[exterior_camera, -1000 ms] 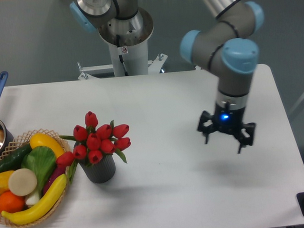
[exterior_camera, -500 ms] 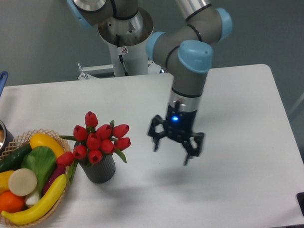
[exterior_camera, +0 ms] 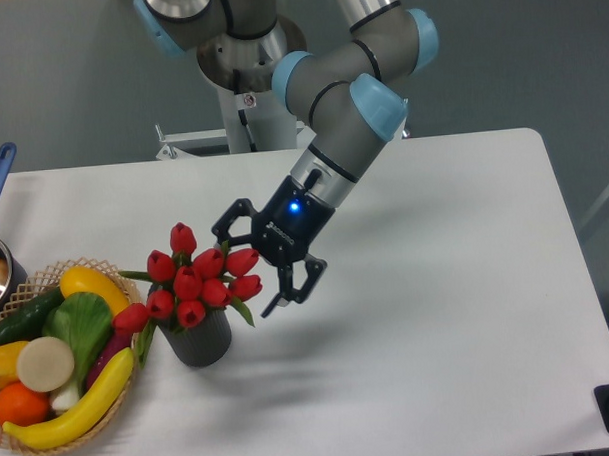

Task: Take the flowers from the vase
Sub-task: 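Lower the gripper around the tulip stems and close it, then lift the gripped tulips up out of the grey vase, then carry the tulip bunch away from the vase, holding it raised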

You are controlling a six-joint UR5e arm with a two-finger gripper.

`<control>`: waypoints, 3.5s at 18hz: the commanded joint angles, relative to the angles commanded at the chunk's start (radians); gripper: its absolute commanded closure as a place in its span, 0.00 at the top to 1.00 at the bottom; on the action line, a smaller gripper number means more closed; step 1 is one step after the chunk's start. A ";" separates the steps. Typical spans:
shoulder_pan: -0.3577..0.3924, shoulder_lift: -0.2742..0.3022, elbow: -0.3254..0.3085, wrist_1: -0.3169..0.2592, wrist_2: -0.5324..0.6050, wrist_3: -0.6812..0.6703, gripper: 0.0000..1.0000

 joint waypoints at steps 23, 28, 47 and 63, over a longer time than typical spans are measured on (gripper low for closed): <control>-0.072 0.021 0.012 0.005 -0.011 0.002 0.00; -0.071 0.089 0.069 0.005 -0.078 -0.133 0.00; 0.087 0.189 0.273 -0.006 -0.106 -0.385 0.00; 0.193 0.031 0.328 -0.112 0.634 -0.155 0.00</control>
